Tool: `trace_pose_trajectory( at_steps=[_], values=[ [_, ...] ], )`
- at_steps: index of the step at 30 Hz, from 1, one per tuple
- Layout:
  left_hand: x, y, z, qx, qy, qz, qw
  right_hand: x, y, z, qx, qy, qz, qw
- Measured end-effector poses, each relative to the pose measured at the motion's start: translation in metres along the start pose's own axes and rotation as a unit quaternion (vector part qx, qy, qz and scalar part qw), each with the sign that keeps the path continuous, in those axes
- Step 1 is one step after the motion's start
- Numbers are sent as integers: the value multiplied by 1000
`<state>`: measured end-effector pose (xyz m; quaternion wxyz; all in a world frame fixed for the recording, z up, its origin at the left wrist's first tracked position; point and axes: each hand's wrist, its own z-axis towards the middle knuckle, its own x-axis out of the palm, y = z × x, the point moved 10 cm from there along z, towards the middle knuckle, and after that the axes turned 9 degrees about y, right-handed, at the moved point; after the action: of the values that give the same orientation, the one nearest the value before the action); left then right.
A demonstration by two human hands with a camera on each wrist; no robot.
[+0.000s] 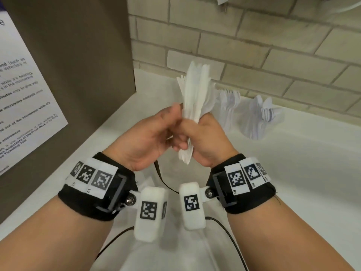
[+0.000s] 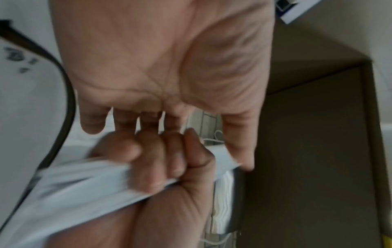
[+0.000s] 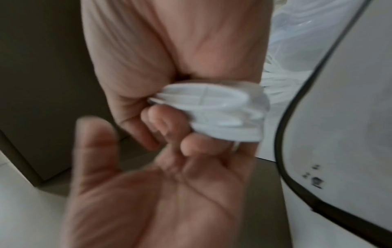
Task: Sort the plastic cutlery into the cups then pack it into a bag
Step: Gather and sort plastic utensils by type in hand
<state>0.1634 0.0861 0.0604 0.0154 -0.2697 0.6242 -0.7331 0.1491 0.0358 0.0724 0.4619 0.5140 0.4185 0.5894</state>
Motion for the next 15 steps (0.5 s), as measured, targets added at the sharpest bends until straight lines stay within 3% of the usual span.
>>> trace_pose_trajectory(
  at_steps=[4,7,12,15],
  values=[
    [1,-9,-2,-24,-48,161,985,24,-23,-6,55,82,-107,989],
    [-3,-17,-4,-13,-106,224,969,24,-25,-7,56,92,-115,987],
    [-19,-33,-9,75,-206,159,963,2,-37,-4,107,23,-256,961],
    [-13,-34,-5,90,-176,165,966,-1,-40,-6,110,-3,-206,972]
  ],
)
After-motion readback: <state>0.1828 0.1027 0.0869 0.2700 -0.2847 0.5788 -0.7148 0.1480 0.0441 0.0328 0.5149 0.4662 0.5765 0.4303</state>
